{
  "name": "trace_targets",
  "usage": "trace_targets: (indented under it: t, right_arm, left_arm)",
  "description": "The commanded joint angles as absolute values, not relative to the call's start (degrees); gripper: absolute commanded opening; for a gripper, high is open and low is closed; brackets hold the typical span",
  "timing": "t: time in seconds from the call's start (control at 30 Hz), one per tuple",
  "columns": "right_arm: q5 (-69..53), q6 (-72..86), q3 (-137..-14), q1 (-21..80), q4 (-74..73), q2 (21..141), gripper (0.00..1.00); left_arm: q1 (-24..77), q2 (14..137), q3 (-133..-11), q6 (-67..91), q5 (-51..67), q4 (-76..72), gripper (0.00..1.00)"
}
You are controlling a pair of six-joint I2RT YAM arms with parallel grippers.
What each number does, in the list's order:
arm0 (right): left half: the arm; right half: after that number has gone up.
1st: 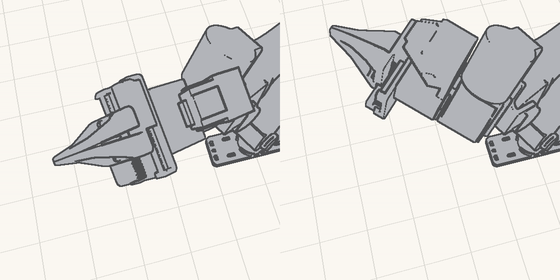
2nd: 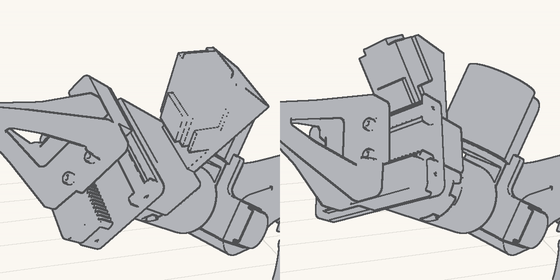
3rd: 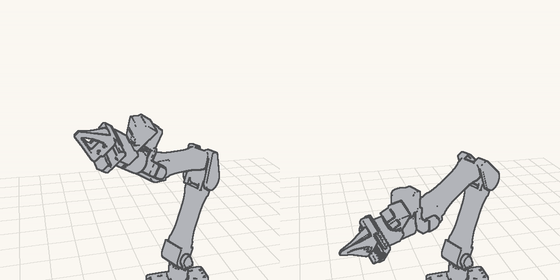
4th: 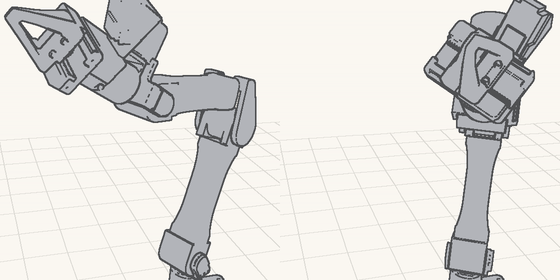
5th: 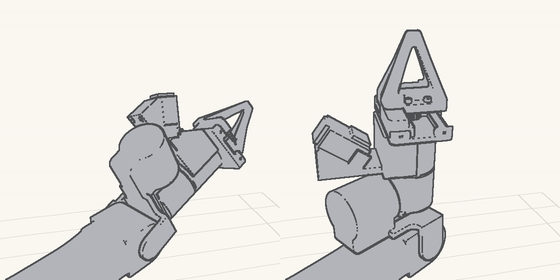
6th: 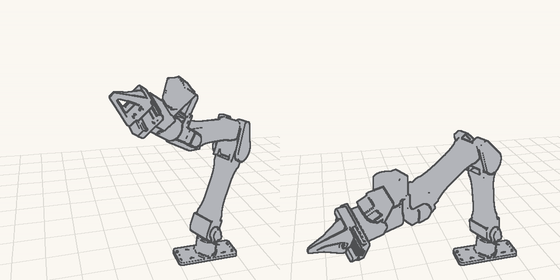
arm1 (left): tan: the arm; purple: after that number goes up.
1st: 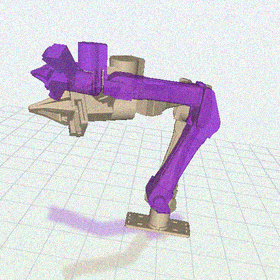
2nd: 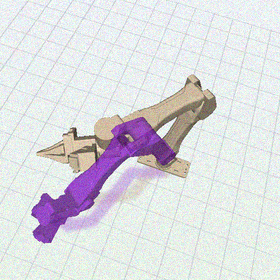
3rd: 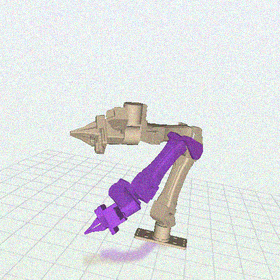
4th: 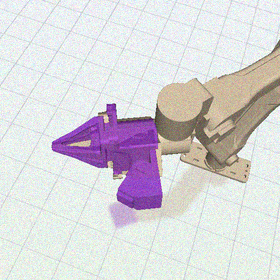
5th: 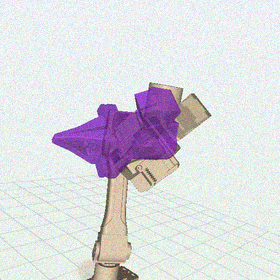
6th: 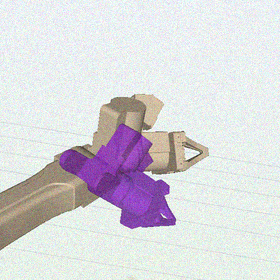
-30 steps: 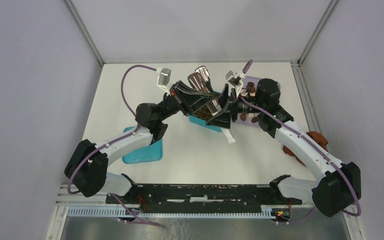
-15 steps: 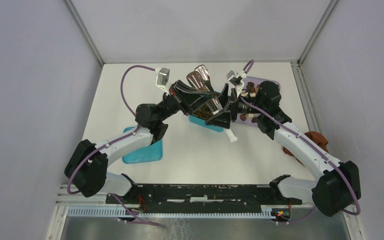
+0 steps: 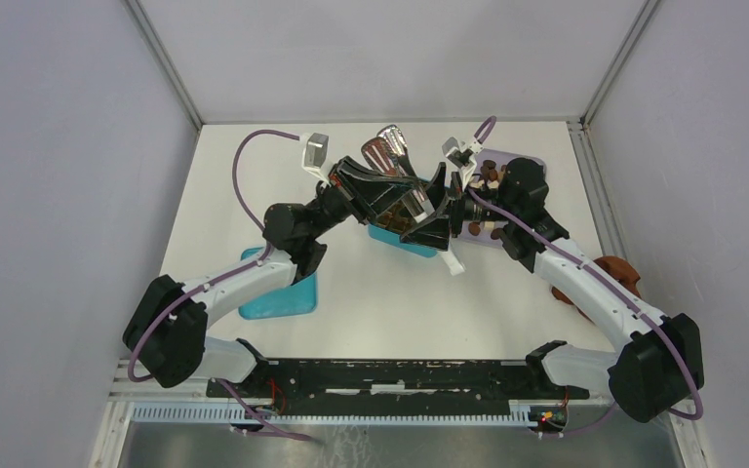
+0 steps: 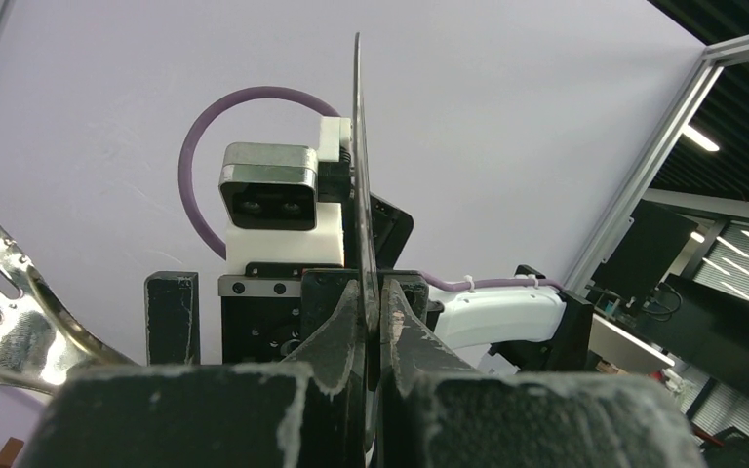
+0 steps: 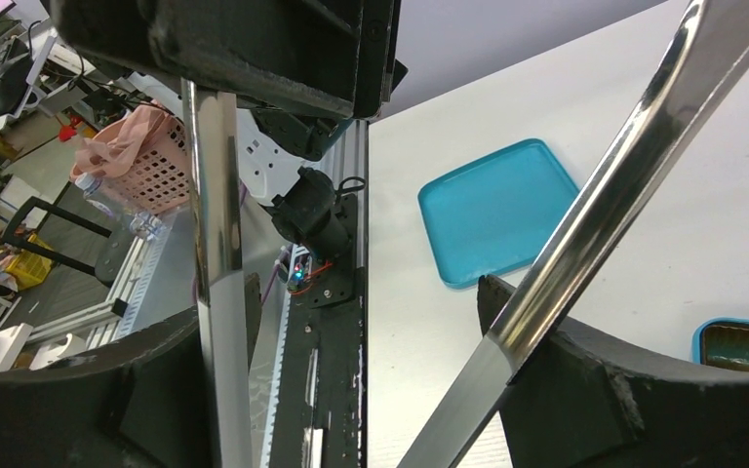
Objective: Pack the chocolate
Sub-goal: Pick up the clamp from the center of the board.
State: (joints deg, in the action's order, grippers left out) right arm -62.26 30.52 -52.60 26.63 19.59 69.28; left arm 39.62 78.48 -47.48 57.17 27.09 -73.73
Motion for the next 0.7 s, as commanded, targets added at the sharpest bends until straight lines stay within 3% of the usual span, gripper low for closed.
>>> trace_targets:
  t: [0.0, 0.1, 0.27, 0.43, 0.5, 0.67]
  right_arm:
    - [-63.4, 29.5, -52.6, 27.3, 20.8, 68.2, 0.84]
    - [-63.3, 29.6, -52.5, 27.3, 20.8, 68.1, 0.78]
    - [-63.7, 30.5, -52.5, 27.3, 21.7, 68.0, 0.77]
    - [-63.8, 31.1, -51.8, 27.3, 22.5, 67.9, 0.57]
    - [-63.8, 31.5, -51.7, 27.3, 22.9, 67.9, 0.49]
    - [-64.0, 32.9, -51.5, 27.3, 24.1, 67.9, 0.53]
  left_arm:
    - [39.3, 76.9, -48.2, 54.3, 23.6, -75.4, 0.02]
    - [39.3, 76.9, -48.1, 54.3, 24.0, -75.3, 0.02]
    - [39.2, 77.0, -48.4, 53.8, 25.4, -74.2, 0.02]
    - [39.2, 77.1, -48.7, 53.7, 25.6, -72.8, 0.06]
    - [39.2, 77.1, -48.8, 53.8, 25.7, -72.6, 0.13]
    - [39.2, 77.2, -48.9, 54.1, 26.0, -72.5, 0.19]
